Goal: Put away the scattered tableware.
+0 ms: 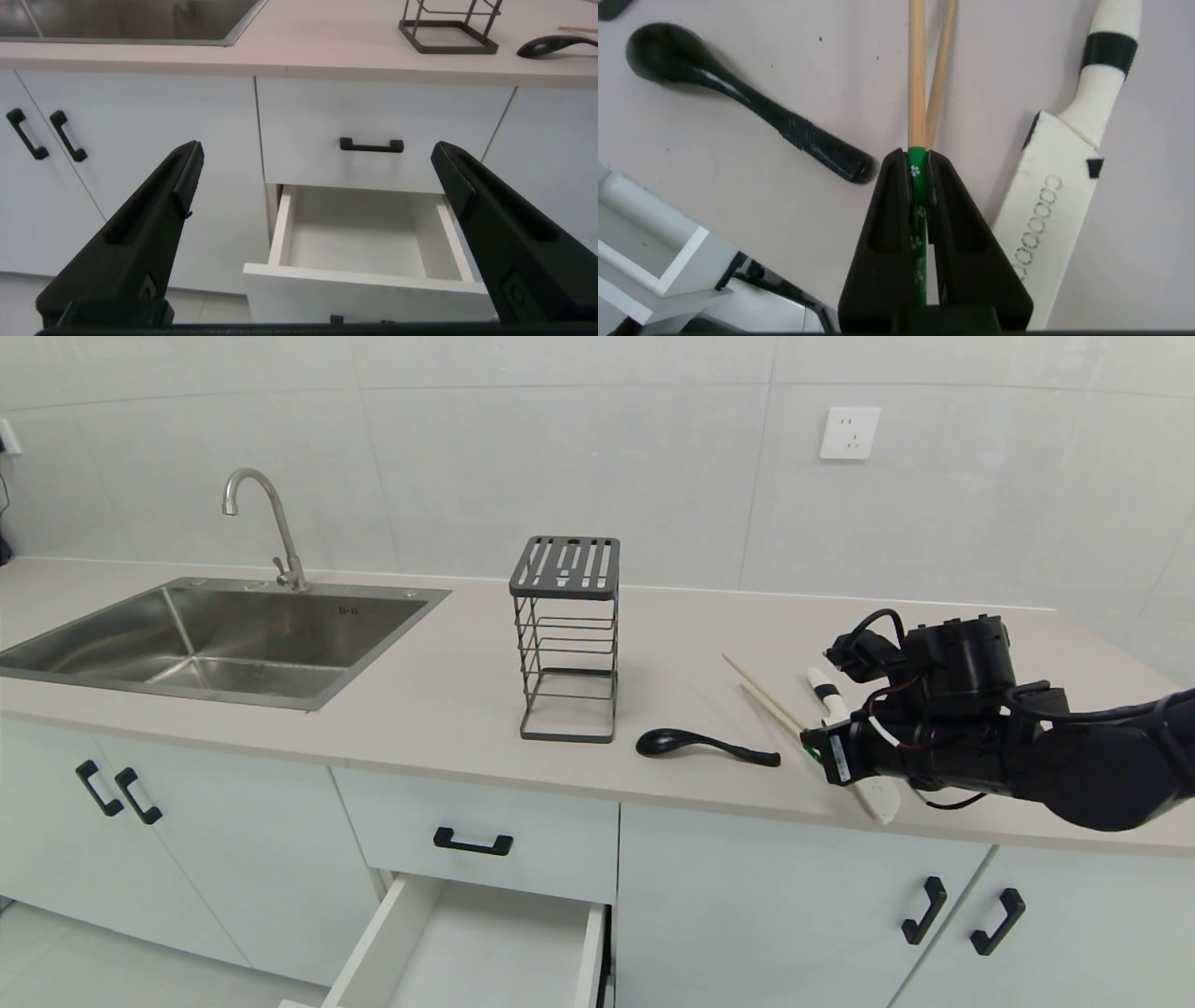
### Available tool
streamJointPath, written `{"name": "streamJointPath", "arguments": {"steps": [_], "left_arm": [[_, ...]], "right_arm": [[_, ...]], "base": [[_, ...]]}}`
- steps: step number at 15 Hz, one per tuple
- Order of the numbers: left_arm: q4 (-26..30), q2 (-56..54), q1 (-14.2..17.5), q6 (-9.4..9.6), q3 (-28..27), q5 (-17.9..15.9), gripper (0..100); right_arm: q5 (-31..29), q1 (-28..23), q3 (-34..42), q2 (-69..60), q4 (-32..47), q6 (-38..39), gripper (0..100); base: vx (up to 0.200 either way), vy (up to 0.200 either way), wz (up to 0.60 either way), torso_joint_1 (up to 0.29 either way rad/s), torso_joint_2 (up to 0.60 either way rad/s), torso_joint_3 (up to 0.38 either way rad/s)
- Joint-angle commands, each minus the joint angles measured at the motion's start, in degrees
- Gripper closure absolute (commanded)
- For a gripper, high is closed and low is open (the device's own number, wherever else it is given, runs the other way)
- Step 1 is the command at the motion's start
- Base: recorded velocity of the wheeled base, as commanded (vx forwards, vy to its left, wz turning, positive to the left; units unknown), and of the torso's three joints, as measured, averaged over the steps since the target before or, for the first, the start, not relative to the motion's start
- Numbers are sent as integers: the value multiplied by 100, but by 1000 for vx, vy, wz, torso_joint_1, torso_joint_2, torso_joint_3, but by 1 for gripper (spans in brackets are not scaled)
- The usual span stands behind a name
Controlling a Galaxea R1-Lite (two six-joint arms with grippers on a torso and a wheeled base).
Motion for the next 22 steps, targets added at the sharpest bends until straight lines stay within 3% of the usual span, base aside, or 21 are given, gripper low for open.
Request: {"name": "streamJointPath", "arguments": {"steps": [1,3,4,8,10,12,15,22], "left_arm": [[0,0,0,0,1,1,0],[0,0,0,0,1,1,0],[0,0,0,0,1,1,0],[0,0,0,0,1,1,0],[0,0,0,0,1,1,0],[0,0,0,0,1,1,0],[0,0,0,-9,1,10,0],[0,0,0,-9,1,10,0]], "right_arm": [[3,4,326,-32,-5,-26,100],[3,4,440,-32,-5,-131,100],[3,4,440,-32,-5,-131,0],[-5,4,300,-23,-5,-140,0],[12,13,-184,-40,188,-149,0],[118,39,-1124,-207,1770,-290,0],[197,-14,-2187,3,3300,-632,0],[206,-31,-2170,680,3273,-650,0]], "base": [[0,0,0,0,0,0],[0,0,0,0,0,0],[0,0,0,0,0,0],[0,0,0,0,0,0],[0,0,0,0,0,0],[0,0,0,0,0,0],[0,0,0,0,0,0],[0,0,0,0,0,0]]}}
